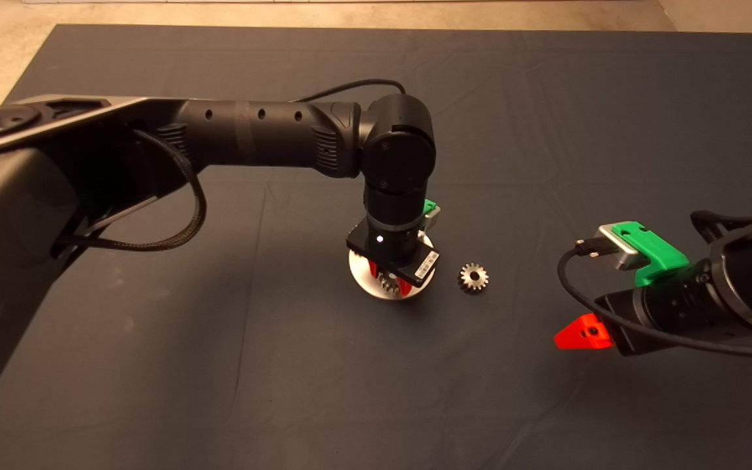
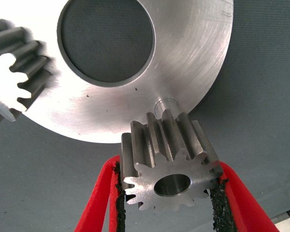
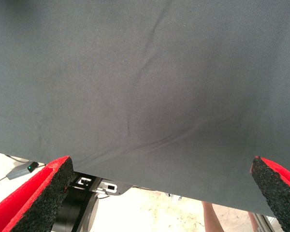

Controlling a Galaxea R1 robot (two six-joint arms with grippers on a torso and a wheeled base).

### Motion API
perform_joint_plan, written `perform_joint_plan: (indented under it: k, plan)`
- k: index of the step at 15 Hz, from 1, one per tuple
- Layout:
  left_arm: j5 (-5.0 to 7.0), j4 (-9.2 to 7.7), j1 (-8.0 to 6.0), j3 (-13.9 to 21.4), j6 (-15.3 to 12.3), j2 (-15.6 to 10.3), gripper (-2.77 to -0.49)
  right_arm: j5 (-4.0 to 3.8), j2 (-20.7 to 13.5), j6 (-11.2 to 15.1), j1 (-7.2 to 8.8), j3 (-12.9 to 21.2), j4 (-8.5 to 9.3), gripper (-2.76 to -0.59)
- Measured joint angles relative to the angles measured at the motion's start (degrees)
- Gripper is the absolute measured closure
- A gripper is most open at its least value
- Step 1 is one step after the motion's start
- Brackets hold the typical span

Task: Install three planetary gears onto the carrier pins

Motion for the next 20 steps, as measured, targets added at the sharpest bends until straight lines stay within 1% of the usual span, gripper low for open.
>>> perform_joint_plan:
  k: [6, 7, 8, 14, 16, 17, 18, 19, 20]
  plan:
    - [-0.02, -0.03, -0.02, 0.0, 0.0, 0.0, -0.88, 0.02, 0.0, 0.0, -0.02, 0.0, 0.00, -2.75]
    - [-0.04, -0.03, -0.02, 0.0, -0.4, 0.0, -0.88, 0.02, 0.0, 0.0, -0.02, 0.0, 0.00, -2.75]
    - [-0.11, -0.03, -0.02, 0.0, -1.4, 0.0, -0.88, 0.02, 0.0, 0.0, 0.00, 0.0, 0.00, -2.75]
    - [-0.35, -0.03, -0.02, 0.0, -11.2, 0.0, -0.88, 0.00, 0.0, 0.0, -0.02, 0.0, 0.00, -2.75]
    - [-0.41, -0.03, -0.03, 0.0, -13.8, 0.0, -0.88, 0.02, 0.0, 0.0, -0.01, 0.0, 0.00, -2.75]
    - [-0.48, -0.03, -0.05, 0.0, -14.4, 0.0, -0.88, 0.01, 0.0, 0.0, -0.02, 0.0, 0.00, -2.75]
    - [-0.67, -0.03, -0.05, 0.0, -15.6, 0.0, -0.88, 0.01, 0.0, 0.0, 0.01, 0.0, 0.00, -2.75]
    - [-1.23, -0.04, -0.05, 0.0, -16.9, 0.0, -0.88, 0.02, 0.0, 0.0, -0.01, 0.0, 0.00, -2.75]
    - [-2.30, -0.11, -0.05, 0.0, -17.9, 0.0, -0.88, 0.00, 0.0, 0.0, 0.01, 0.0, 0.00, -2.75]
